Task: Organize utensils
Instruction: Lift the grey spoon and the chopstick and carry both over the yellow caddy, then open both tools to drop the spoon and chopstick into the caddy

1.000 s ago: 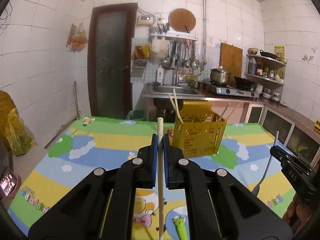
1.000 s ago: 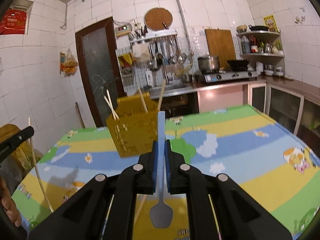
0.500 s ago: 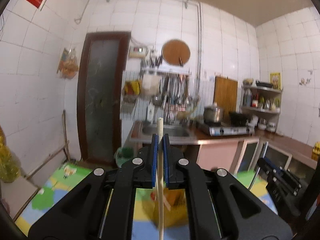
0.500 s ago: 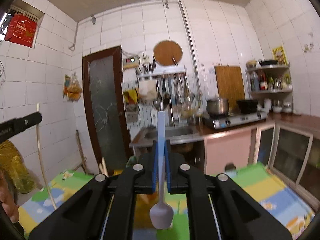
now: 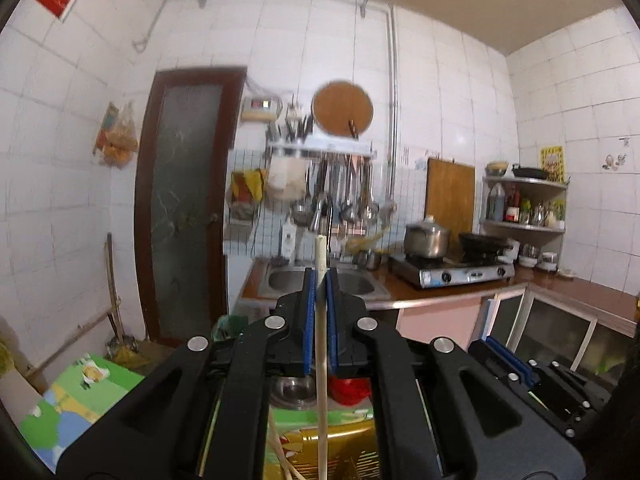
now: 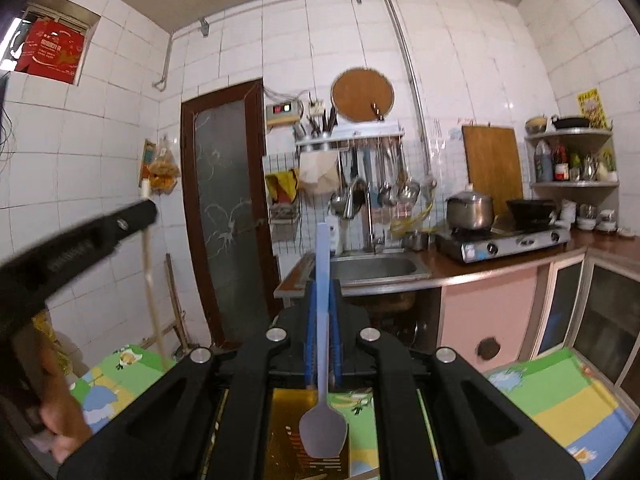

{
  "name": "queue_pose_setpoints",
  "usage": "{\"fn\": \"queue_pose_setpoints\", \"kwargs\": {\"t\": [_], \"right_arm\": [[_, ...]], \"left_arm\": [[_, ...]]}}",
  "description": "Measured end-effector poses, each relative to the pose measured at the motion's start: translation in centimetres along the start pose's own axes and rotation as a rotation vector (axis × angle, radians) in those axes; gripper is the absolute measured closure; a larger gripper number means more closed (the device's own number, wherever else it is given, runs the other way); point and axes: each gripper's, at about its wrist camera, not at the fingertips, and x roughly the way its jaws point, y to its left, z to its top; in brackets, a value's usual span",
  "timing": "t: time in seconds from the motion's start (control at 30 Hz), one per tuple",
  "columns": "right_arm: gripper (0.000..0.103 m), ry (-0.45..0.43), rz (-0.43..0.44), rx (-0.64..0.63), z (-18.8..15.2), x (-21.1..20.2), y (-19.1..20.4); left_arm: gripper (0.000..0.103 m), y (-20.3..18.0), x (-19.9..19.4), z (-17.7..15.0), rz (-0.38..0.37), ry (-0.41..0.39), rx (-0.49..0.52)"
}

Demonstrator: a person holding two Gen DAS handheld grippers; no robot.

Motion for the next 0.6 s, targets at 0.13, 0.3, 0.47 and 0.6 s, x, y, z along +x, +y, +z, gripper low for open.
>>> {"fn": "queue_pose_setpoints", "kwargs": {"t": [0.13,0.3,0.47,0.6], "right_arm": [[0.096,0.045,0.015,0.013,-2.1,1.4,-0.6],[0.096,0.091,0.02,0.01,-4.0,2.4,-0.8],[0.096,0.134,0.004,0.008,-5.6,2.9,-1.2],[0.096,0.167,-0.002,-0.001,-5.3,2.8,-1.3]], "left_arm": [[0.099,0.4,2.7,-3.1,0.014,0.041,0.006],[0.098,1.0,4.0,-5.3,0.016,0.084,0.024],[0.098,1.6,3.9,-6.8,0.017,0.134,0.039],[0.098,2.3,3.2,-6.8,0.017,0.178,0.047]]}}
